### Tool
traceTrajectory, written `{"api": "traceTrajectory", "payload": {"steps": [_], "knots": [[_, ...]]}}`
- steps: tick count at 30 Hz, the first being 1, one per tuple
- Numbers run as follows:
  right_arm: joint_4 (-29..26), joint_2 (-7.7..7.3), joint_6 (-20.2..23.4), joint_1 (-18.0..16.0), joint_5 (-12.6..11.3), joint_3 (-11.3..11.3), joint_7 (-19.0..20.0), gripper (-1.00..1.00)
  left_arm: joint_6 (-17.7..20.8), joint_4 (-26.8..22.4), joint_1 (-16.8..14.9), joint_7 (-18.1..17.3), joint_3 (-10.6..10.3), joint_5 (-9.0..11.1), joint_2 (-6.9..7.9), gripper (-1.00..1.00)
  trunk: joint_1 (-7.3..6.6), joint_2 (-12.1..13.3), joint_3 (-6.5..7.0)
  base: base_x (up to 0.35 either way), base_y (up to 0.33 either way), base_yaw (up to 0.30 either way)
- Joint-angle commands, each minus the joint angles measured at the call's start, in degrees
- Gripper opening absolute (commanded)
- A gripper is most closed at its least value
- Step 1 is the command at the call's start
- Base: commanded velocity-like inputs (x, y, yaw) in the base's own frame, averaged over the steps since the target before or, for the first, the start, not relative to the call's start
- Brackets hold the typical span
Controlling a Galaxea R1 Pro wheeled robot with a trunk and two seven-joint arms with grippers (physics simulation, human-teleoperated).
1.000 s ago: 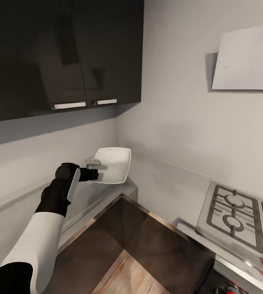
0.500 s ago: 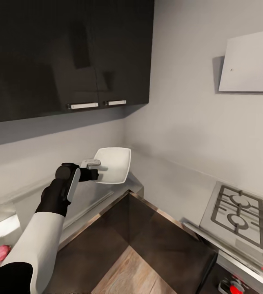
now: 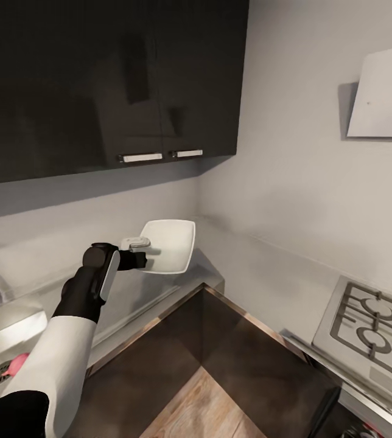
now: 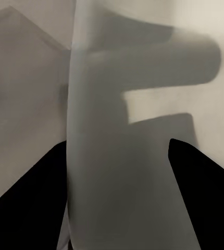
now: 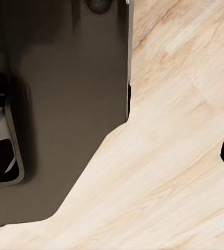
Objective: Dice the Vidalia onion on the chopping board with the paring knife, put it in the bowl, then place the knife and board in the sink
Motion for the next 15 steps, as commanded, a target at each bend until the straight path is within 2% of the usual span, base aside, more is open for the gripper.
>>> {"api": "traceTrajectory", "payload": {"steps": [1, 15], "knots": [[0.11, -0.01, -0.34, -0.05, -0.02, 0.02, 0.01, 1.0, 0.26, -0.03, -0.06, -0.28, 0.18, 0.11, -0.06, -1.0, 0.04, -0.13, -0.12, 0.0, 0.0, 0.023], [0.12, -0.01, -0.34, -0.05, -0.02, 0.02, -0.01, 1.0, 0.26, -0.03, -0.06, -0.28, 0.16, 0.11, -0.06, -1.0, 0.04, -0.13, -0.12, 0.0, 0.0, 0.005]]}}
